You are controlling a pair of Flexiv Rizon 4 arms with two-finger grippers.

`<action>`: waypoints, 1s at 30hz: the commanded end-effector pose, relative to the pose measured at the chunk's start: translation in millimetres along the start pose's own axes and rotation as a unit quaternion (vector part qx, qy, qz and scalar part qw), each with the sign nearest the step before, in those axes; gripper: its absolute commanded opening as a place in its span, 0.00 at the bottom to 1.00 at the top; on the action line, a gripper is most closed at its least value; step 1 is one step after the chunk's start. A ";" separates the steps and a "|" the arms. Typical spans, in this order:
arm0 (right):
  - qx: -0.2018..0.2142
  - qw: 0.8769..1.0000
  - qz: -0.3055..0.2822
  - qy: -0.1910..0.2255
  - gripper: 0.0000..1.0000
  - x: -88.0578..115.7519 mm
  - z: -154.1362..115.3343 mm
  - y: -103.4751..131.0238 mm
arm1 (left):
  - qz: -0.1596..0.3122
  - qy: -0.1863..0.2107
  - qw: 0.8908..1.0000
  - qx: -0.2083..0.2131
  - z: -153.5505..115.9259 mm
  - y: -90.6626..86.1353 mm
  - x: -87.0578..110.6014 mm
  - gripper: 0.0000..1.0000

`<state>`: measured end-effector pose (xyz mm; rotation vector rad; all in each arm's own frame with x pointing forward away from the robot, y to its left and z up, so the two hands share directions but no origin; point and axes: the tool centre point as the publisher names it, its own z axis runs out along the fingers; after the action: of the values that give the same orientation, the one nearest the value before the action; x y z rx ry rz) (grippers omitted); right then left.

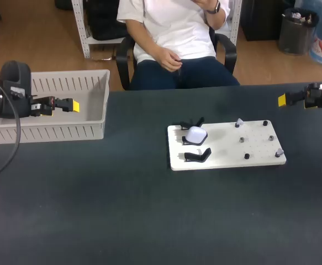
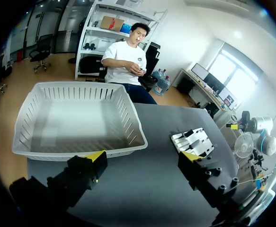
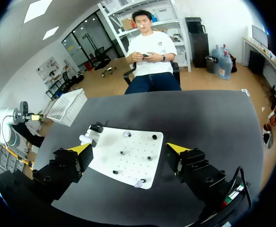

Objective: Pick up each earbud case from the left stands, insert the matching earbuds, close the lid, and place the case in the box.

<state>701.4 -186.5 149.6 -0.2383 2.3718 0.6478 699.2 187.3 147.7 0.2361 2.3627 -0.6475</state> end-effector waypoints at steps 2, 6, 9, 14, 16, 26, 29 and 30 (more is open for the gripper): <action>0.000 1.000 0.000 0.000 1.00 0.2 0.0 0.2 | -0.001 0.005 1.000 -0.006 0.0 -2.5 -2.1 1.00; 0.000 1.000 0.000 0.000 1.00 0.2 0.0 0.2 | -0.001 0.005 1.000 -0.006 0.0 -2.5 -2.1 1.00; 0.000 1.000 0.000 0.000 1.00 0.2 0.0 0.2 | -0.001 0.005 1.000 -0.006 0.0 -2.5 -2.1 1.00; 0.000 1.000 0.000 0.000 1.00 0.2 0.0 0.2 | -0.001 0.005 1.000 -0.006 0.0 -2.5 -2.1 1.00; 0.000 1.000 0.000 0.000 1.00 0.2 0.0 0.2 | -0.001 0.005 1.000 -0.006 0.0 -2.5 -2.1 1.00; 0.000 1.000 0.000 0.000 1.00 0.2 0.0 0.2 | 0.008 -0.003 1.000 0.006 0.8 -3.9 -3.5 1.00; 0.000 1.000 0.000 0.000 1.00 0.2 0.0 0.2 | 0.057 -0.029 0.997 0.043 3.3 -9.7 -3.7 1.00; 0.000 1.000 0.000 0.000 1.00 0.2 0.0 0.2 | 0.078 -0.041 0.994 0.059 3.7 -11.7 -2.8 1.00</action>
<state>701.4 -186.5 149.6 -0.2382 2.3718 0.6479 699.8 173.9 157.8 0.3418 2.3229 -0.6252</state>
